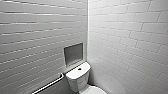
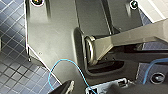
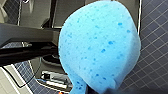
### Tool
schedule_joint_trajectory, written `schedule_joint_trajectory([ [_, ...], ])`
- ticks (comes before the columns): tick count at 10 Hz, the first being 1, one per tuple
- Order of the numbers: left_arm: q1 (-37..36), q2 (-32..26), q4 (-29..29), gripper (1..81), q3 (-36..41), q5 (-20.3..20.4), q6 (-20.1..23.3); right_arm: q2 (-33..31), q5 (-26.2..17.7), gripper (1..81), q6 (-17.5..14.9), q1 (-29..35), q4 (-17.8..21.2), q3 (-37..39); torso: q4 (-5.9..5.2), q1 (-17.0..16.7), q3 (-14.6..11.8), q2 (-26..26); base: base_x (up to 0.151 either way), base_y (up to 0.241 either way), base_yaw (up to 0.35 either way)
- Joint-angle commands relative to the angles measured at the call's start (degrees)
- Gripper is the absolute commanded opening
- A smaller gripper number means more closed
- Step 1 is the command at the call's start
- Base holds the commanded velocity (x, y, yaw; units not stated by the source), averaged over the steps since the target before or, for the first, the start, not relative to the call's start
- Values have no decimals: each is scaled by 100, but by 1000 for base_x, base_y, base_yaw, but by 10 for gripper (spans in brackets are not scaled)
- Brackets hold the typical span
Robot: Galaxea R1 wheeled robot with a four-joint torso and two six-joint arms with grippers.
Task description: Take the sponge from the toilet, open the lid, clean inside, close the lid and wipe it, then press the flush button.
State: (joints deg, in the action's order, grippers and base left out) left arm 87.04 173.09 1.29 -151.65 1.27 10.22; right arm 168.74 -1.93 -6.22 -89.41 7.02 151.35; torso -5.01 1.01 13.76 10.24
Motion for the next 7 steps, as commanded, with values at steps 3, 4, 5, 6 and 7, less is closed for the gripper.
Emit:
schedule_joint_trajectory([
  [3, -165, -538, 3, 811, 864, -144, -2, -1322, 218, 10, -46, 32, -8, -2573, 0, 0, 0, 0, 0, 0, 0],
  [4, -173, -609, 3, 811, 988, -136, -2, -1437, 315, 10, -38, 32, 1, -2813, 0, 0, 0, 0, 0, 0, 0],
  [5, -165, -618, 11, 811, 997, -136, -2, -1411, 316, 10, -46, 32, 1, -2822, 0, 0, 0, 0, 0, 0, 0],
  [6, -174, -627, 11, 811, 1006, -136, -2, -1393, 316, 10, -38, 24, 1, -2822, 0, 0, 0, 0, 0, 0, 0],
  [7, -174, -627, 11, 811, 997, -136, -2, -1393, 316, 10, -37, 23, 70, -2805, 0, 0, 0, 0, 0, 0, 0],
])
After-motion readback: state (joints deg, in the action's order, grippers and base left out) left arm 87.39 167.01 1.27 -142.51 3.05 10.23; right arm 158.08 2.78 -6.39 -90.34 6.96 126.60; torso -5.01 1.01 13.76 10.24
